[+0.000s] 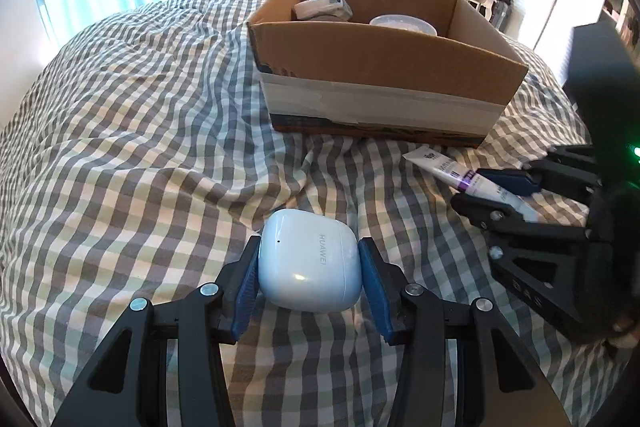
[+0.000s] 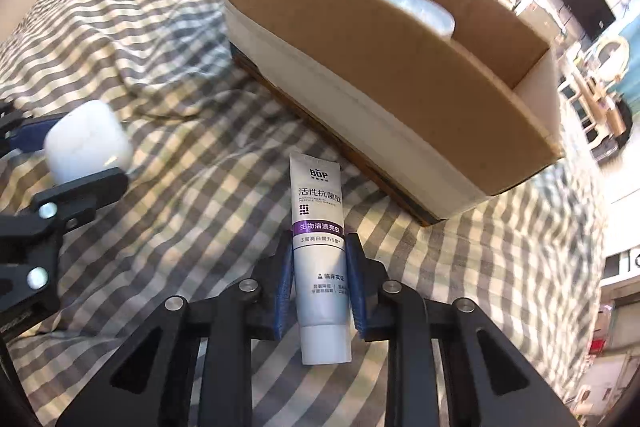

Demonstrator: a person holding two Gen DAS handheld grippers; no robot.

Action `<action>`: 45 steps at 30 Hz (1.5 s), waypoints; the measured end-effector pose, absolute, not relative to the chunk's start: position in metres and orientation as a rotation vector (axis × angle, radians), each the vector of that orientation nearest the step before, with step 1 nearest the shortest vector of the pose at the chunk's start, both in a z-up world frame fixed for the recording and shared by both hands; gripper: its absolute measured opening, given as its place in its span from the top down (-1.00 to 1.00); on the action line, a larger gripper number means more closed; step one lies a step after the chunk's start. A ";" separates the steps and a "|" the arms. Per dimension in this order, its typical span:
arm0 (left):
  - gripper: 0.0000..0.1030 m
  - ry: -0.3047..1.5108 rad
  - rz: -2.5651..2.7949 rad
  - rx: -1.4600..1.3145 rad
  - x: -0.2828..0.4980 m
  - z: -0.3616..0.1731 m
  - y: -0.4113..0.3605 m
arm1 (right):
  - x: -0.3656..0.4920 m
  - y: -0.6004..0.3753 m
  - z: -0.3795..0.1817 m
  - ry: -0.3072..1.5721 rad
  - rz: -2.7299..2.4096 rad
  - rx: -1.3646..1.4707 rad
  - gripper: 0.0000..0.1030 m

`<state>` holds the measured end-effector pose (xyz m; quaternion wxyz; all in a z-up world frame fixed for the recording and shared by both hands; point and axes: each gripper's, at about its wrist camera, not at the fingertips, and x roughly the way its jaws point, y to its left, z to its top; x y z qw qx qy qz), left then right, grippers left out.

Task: Organize objects
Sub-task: 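Grasp the white earbud case with the left tool while the right tool grasps the toothpaste tube, then carry the earbud case and toothpaste tube over the box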

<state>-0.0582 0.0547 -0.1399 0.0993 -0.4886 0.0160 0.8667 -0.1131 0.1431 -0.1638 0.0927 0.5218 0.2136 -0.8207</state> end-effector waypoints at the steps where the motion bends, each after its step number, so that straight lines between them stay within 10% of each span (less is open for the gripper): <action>1: 0.06 0.040 2.566 -1.445 -0.058 -0.139 0.053 | -0.109 0.142 -0.160 0.628 -2.444 1.539 0.53; 26: 0.06 0.140 2.744 -1.050 -0.040 -0.028 0.050 | -0.059 0.124 -0.020 0.421 -2.733 1.188 0.54; 45: 0.06 0.292 2.832 -0.850 -0.160 0.019 0.085 | -0.172 0.170 0.020 0.204 -2.872 1.110 0.54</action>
